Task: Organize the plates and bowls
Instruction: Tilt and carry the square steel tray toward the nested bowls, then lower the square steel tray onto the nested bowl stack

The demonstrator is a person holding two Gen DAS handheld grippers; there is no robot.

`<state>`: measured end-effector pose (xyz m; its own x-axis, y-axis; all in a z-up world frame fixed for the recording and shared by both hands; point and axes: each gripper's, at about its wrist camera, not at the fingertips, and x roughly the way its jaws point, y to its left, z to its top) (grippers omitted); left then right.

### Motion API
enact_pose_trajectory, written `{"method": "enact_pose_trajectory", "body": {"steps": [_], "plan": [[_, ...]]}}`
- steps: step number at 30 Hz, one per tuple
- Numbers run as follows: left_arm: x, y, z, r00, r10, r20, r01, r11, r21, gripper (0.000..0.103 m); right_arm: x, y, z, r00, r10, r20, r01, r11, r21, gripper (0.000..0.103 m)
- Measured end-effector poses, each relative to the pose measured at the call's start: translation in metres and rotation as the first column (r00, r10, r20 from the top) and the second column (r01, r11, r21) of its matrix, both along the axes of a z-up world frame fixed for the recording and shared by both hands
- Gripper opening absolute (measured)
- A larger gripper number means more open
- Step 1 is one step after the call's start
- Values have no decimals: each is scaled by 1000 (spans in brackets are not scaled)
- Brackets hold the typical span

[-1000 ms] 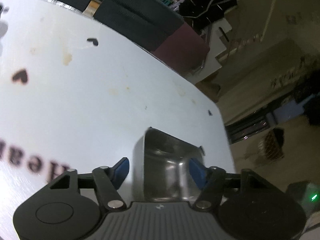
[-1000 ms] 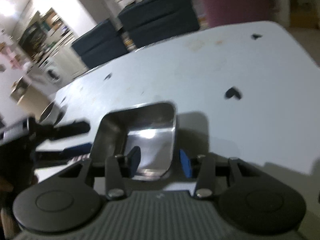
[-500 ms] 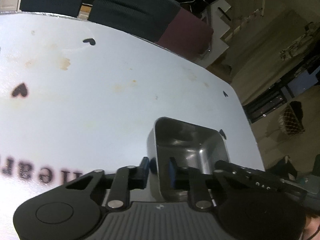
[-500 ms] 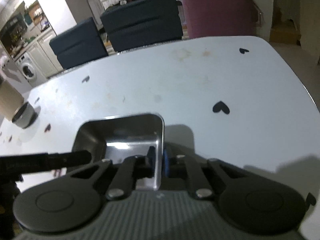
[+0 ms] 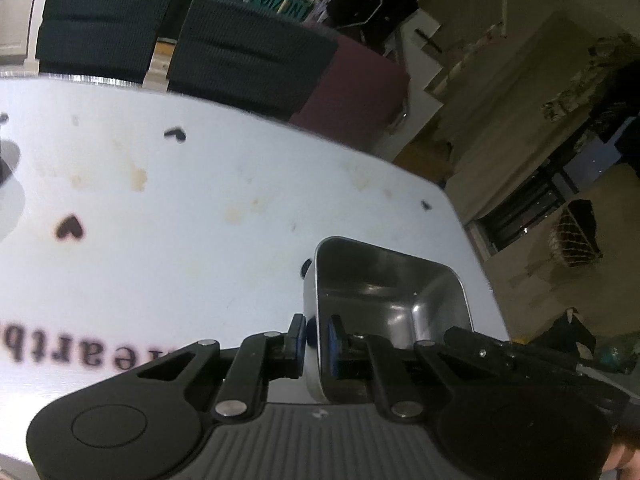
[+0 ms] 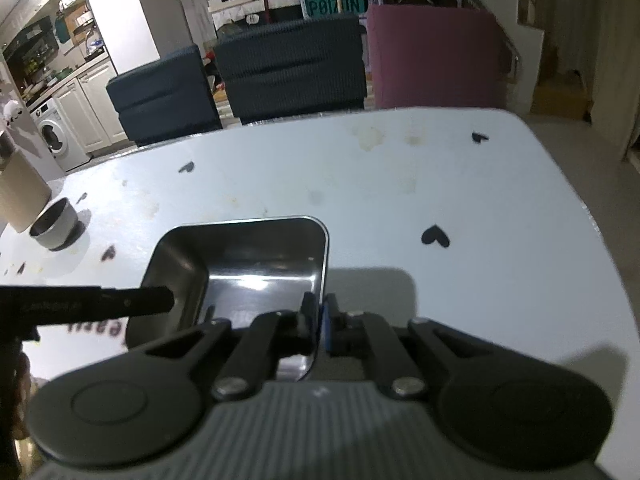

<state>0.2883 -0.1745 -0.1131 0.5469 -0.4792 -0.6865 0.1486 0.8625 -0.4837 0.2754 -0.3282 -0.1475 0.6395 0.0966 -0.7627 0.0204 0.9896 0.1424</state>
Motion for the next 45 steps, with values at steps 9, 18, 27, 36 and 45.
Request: {"method": "enact_pose_trajectory", "body": {"steps": [9, 18, 27, 36, 45], "plan": [[-48, 21, 58, 997, -14, 71, 14, 1000, 2, 11, -50, 23, 51, 998, 2, 66, -1, 1000, -14, 6], [-97, 32, 79, 995, -47, 91, 48, 999, -12, 11, -103, 40, 78, 995, -6, 104, 10, 999, -30, 7], [-132, 26, 69, 990, -117, 82, 115, 993, 27, 6, -147, 42, 77, 992, -39, 122, 44, 998, -40, 7], [-147, 16, 35, 978, -201, 49, 192, 971, 144, 6, -158, 49, 51, 998, -21, 61, 27, 994, -106, 6], [-146, 9, 19, 968, -250, 34, 235, 942, 240, 7, -146, 72, 31, 1000, 28, -1, -28, 979, -202, 6]]}}
